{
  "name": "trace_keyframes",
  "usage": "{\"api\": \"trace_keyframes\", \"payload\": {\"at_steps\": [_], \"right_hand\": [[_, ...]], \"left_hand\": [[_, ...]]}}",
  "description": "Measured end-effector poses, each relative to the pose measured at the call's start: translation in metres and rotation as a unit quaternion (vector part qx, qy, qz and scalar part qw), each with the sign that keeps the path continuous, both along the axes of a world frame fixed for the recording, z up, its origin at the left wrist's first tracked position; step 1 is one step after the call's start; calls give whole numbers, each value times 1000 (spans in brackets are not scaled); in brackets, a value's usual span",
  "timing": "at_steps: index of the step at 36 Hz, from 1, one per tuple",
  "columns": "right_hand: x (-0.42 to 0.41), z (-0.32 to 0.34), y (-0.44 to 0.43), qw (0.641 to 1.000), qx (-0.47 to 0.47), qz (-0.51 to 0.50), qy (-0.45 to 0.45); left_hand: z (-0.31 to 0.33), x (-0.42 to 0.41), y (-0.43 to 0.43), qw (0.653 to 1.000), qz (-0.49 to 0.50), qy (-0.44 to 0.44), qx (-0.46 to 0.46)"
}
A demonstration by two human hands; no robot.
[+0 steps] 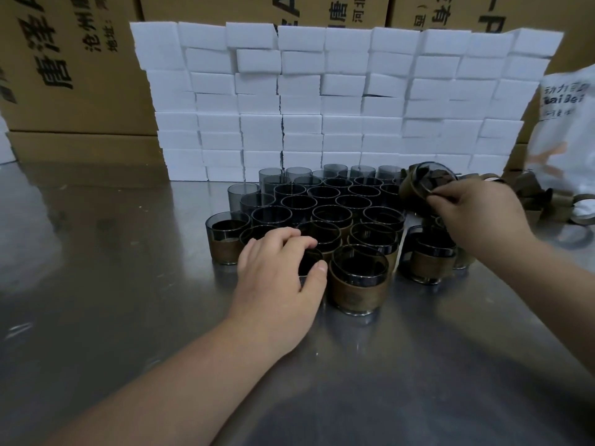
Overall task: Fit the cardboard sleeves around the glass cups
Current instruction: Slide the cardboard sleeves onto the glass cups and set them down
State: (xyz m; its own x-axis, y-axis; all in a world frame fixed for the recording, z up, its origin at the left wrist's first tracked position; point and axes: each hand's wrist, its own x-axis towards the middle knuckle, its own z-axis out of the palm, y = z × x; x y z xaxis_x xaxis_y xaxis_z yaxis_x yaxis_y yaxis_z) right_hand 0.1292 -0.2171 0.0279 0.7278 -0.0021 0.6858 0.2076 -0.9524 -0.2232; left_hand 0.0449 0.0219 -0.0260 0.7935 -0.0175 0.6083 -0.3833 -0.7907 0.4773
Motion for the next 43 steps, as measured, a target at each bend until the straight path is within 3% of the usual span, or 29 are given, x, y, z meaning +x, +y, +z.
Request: {"api": "trace_keyframes", "payload": {"at_steps": [10,15,23,25,28,30,33,38,40,43], "right_hand": [[7,-10,-2,997,-31,6,73],[7,-11,-2,989,-3,21,148],[6,-16,-6,979,47,74,183],[7,-19,-7,979,84,106,155],[8,-22,-13,979,159,129,23],[13,-20,-24,970,222,92,-43],[21,-22,-48,939,336,21,-72],[38,-54,-92,921,354,-128,98],[43,-58,-94,915,368,-117,117],[49,-60,-88,936,307,-88,146]], "left_hand": [[-1,2,0,1000,6,-6,11],[0,1,0,1000,5,-10,15],[-2,3,1,1000,3,-13,18],[-2,3,1,1000,4,-12,16],[-2,4,1,1000,3,-11,13],[-2,4,2,1000,3,-10,14],[-2,4,1,1000,4,-11,15],[-2,3,2,1000,5,-11,11],[-2,3,1,1000,5,-10,7],[-1,2,1,1000,3,-10,7]]}}
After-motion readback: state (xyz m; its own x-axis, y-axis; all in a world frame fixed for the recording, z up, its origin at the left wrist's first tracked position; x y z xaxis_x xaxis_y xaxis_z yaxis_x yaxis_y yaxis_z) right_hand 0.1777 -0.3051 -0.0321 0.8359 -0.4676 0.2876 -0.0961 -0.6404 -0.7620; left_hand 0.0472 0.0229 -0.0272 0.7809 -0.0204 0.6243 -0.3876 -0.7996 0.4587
